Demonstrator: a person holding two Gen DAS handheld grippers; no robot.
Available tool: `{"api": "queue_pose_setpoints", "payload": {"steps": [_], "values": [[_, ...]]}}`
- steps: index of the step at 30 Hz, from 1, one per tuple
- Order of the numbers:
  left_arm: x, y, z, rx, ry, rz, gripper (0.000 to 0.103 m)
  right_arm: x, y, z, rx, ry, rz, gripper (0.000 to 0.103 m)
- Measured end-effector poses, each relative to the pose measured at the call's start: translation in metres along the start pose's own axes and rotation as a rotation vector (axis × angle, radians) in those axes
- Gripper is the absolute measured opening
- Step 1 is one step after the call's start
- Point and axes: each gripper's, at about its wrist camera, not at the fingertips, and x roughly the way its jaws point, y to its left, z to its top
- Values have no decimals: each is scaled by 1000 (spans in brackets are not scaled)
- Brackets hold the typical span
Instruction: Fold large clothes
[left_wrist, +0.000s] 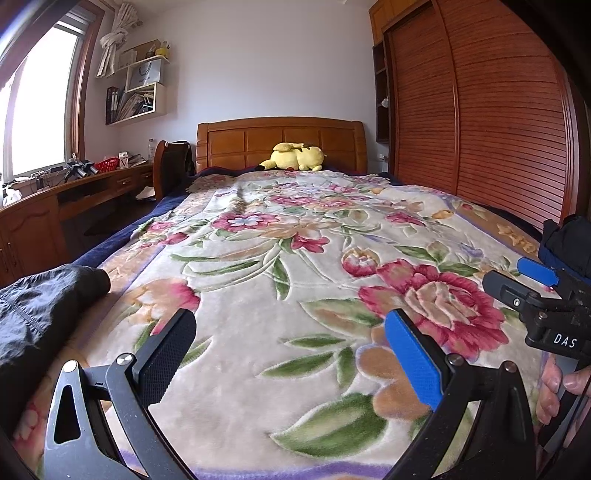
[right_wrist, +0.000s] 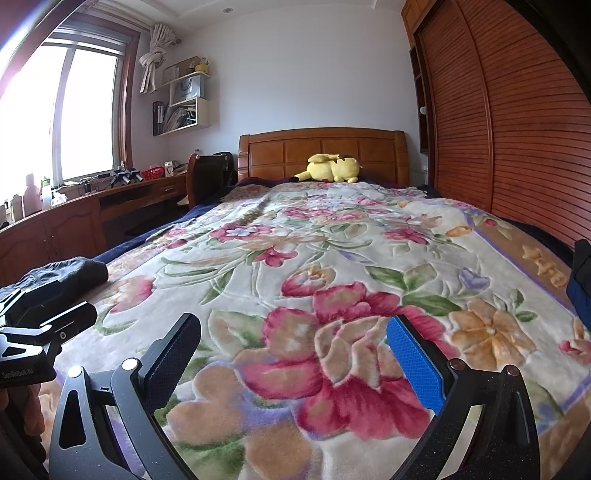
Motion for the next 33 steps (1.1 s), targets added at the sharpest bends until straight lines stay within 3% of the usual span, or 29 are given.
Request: {"api": "queue_pose_setpoints", "payload": {"steps": [33], "values": [[-4,2,4,-4,-12,6,102,0,-2,-1,0,-9,-7,101]]}}
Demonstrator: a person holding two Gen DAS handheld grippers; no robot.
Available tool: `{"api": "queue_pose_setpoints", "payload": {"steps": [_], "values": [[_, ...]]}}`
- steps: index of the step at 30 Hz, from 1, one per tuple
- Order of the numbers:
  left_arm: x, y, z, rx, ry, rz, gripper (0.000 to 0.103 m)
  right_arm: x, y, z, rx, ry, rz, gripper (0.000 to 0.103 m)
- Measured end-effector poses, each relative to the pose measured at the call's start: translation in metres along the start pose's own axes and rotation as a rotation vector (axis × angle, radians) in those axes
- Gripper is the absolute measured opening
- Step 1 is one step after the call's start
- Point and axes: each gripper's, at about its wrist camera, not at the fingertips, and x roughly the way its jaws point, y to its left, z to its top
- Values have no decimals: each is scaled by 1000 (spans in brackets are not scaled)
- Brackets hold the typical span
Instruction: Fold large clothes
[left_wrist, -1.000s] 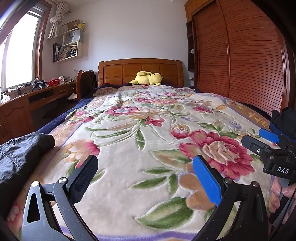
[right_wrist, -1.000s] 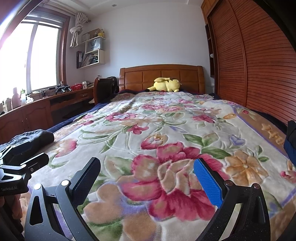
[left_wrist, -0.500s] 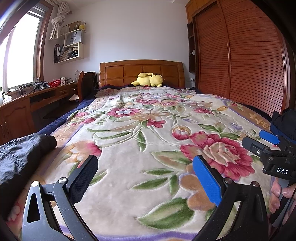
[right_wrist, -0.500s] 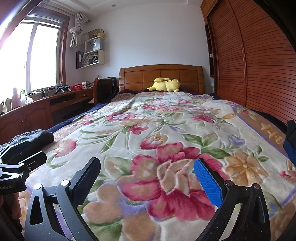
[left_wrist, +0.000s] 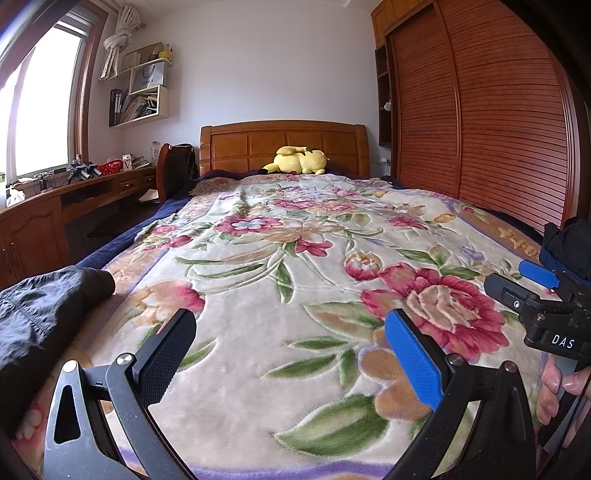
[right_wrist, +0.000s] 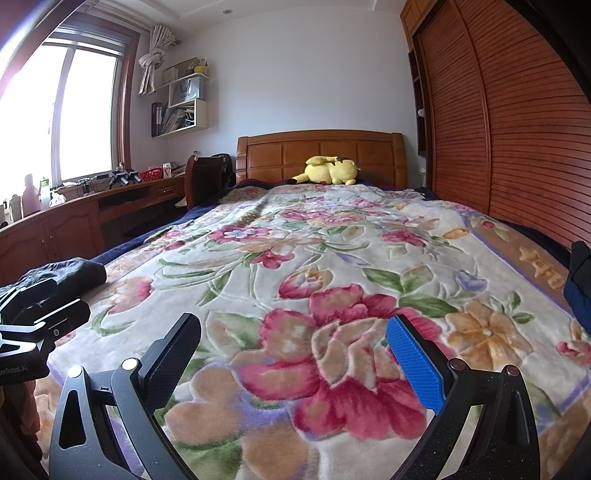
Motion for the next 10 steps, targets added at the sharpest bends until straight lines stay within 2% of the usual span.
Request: {"api": "queue_pose_setpoints", "payload": {"steps": [10], "values": [[0,0,-1,1,-1,0,102,0,1,0,-1,0,2,101]]}}
